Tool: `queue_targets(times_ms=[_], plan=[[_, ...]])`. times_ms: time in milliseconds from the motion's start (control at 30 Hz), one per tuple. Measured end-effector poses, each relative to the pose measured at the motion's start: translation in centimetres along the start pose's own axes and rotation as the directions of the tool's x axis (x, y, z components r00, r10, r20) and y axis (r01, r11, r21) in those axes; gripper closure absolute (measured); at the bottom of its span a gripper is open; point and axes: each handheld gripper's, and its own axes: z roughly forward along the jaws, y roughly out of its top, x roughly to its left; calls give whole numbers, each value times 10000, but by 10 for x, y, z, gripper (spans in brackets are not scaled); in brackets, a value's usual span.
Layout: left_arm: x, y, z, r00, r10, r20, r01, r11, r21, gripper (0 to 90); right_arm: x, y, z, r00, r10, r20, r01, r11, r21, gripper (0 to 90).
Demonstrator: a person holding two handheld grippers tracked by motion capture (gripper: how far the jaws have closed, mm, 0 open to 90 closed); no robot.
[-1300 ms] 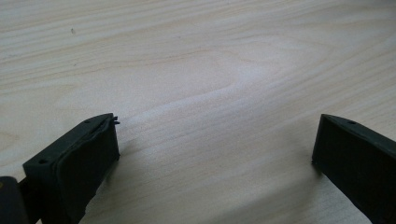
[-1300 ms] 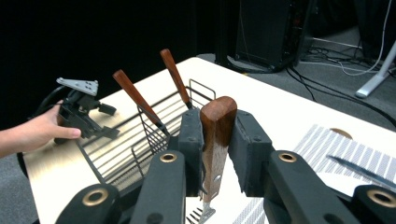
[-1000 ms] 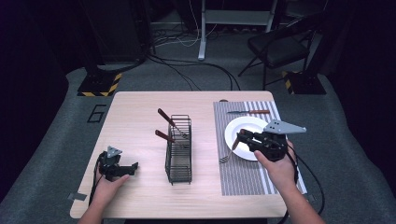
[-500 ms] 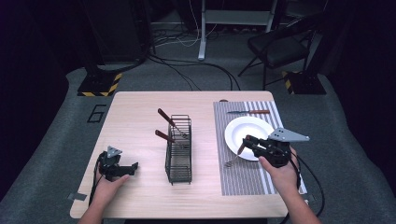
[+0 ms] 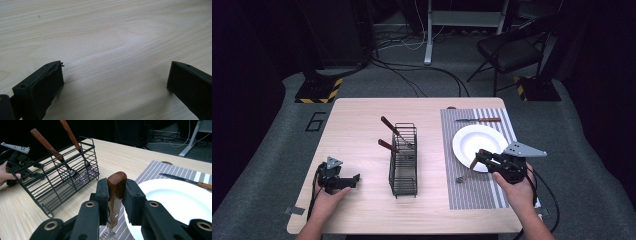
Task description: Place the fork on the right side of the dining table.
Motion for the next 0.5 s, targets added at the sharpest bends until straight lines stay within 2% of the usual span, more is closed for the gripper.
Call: queue_targets(times_ms=[333,467,500], plan=[[0,0,0,10000,-10,-6,10,10000,-5,3,-3,-4,-2,9999,51,-99,-51,10000,-56,744],[0,0,0,10000,-5,-7,5,10000,0,3,-7,-7,-5,9996,258,-142,-260,9996,-118,740],[0,0,0,10000,-5,-6,5,10000,-1,3,-11,-9,-7,9989,439,-140,-441,9989,-132,733]])
